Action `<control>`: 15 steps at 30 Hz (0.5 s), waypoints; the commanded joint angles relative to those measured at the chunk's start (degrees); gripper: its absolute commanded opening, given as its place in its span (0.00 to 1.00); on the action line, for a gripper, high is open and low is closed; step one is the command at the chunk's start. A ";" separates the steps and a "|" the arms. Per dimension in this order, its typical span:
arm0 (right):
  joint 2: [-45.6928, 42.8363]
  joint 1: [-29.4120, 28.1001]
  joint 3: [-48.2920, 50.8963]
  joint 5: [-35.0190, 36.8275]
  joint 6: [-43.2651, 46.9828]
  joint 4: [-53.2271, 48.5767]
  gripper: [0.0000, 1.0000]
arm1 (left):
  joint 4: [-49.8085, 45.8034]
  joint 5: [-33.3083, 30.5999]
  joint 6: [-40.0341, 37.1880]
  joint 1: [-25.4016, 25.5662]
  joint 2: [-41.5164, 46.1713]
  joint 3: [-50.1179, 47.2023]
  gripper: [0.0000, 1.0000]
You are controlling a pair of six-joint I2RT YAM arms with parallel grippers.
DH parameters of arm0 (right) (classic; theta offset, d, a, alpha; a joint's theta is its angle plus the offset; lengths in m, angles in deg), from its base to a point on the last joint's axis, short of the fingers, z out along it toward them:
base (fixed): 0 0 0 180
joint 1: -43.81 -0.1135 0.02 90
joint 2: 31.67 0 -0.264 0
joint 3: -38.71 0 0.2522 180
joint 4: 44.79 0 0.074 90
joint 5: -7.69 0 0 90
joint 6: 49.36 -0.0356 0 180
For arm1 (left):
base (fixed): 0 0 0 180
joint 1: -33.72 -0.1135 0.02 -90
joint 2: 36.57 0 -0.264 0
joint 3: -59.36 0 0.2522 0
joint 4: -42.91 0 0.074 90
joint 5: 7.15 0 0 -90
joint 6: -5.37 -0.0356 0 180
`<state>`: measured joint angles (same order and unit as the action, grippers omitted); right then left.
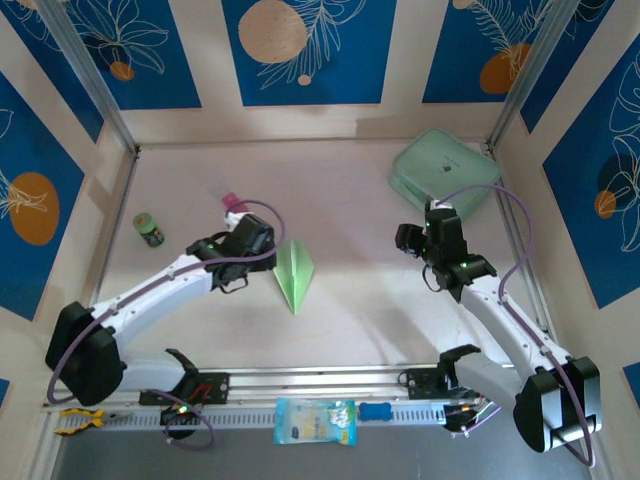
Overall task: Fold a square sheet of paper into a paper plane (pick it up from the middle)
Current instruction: Move the paper plane to the center of the table, then reset both arms
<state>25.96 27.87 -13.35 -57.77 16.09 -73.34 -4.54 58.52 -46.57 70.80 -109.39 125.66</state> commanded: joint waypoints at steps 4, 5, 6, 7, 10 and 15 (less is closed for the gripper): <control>2.10 3.97 9.94 3.37 18.22 20.10 0.63 | 3.87 -7.47 -8.36 -9.56 2.85 -3.35 1.00; 3.14 5.05 11.04 0.97 18.70 22.70 0.63 | 4.68 -7.50 -9.01 -11.50 2.62 -3.52 1.00; 4.20 5.79 11.72 -0.04 18.67 24.64 0.63 | 5.09 -7.27 -9.52 -13.00 2.31 -3.45 1.00; 5.55 6.62 12.25 -1.16 18.66 26.81 0.63 | 5.84 -6.96 -10.50 -14.62 1.97 -3.56 1.00; 10.30 8.70 13.95 -6.98 19.96 34.53 0.64 | 11.40 -8.24 -15.94 -17.04 1.50 -5.88 1.00; 16.72 11.36 13.19 -12.35 19.35 42.16 0.63 | 19.10 -10.12 -21.78 -22.78 2.83 -9.97 0.99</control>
<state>41.39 38.07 0.42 -64.66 34.05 -40.81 8.03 51.33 -62.70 50.77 -107.53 118.14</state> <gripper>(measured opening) 0.631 0.994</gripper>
